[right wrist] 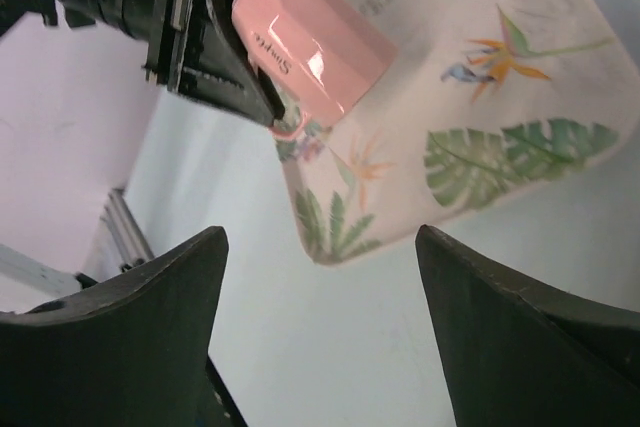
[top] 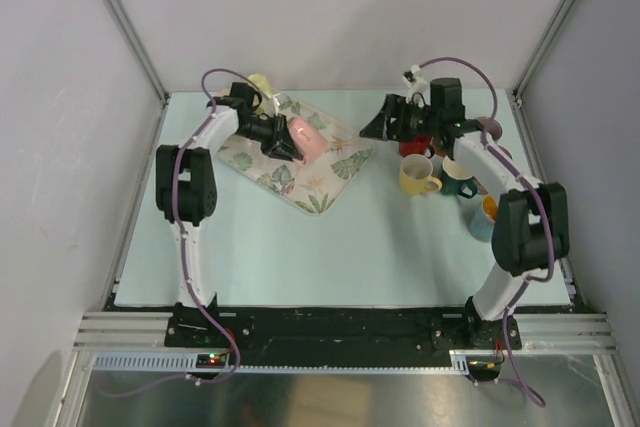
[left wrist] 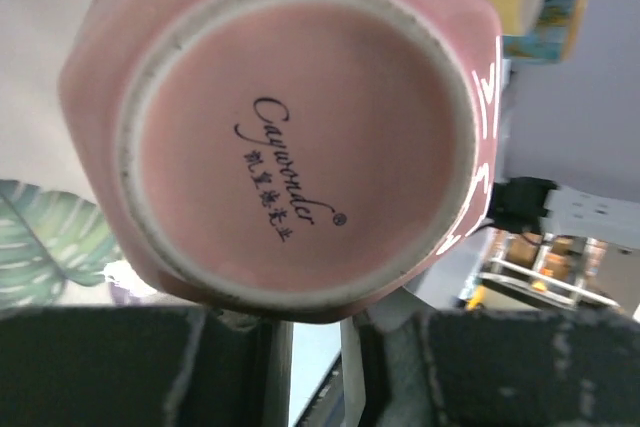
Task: Turn the mug right side up
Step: Turn over the cup on the tray.
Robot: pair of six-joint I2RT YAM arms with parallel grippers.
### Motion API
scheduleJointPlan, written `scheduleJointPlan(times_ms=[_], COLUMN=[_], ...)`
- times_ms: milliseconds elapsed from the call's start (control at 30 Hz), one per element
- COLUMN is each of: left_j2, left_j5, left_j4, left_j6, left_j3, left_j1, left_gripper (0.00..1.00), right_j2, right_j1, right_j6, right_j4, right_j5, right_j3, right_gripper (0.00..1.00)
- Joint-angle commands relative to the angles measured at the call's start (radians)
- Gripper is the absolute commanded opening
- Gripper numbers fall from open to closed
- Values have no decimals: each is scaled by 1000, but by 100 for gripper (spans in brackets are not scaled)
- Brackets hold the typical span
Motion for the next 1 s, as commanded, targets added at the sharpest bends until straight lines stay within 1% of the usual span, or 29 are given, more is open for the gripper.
scheduleJointPlan(times_ms=[0, 100, 200, 300, 400, 800, 900, 967], left_j2=[-128, -133, -133, -132, -126, -136, -141, -141], left_j5=[306, 371, 409, 415, 423, 456, 454, 448], left_j4=[44, 42, 43, 43, 40, 41, 40, 40], left_j6=[-84, -118, -146, -162, -174, -180, -178, -182], left_j3=[-17, -33, -19, 5, 27, 24, 15, 2], left_j1=[46, 62, 65, 65, 65, 45, 33, 25], left_gripper=[0, 0, 0, 0, 0, 0, 2, 6], right_j2=[121, 198, 267, 316, 353, 464, 469, 469], right_j1=[52, 87, 115, 141, 157, 231, 244, 250], right_j6=[214, 287, 346, 379, 402, 437, 445, 439], right_j4=[94, 118, 134, 142, 148, 144, 169, 198], right_j5=[-57, -36, -24, -28, -26, 4, 18, 23], right_j3=[145, 213, 278, 330, 360, 480, 481, 484], right_gripper=[85, 91, 91, 86, 84, 75, 68, 62])
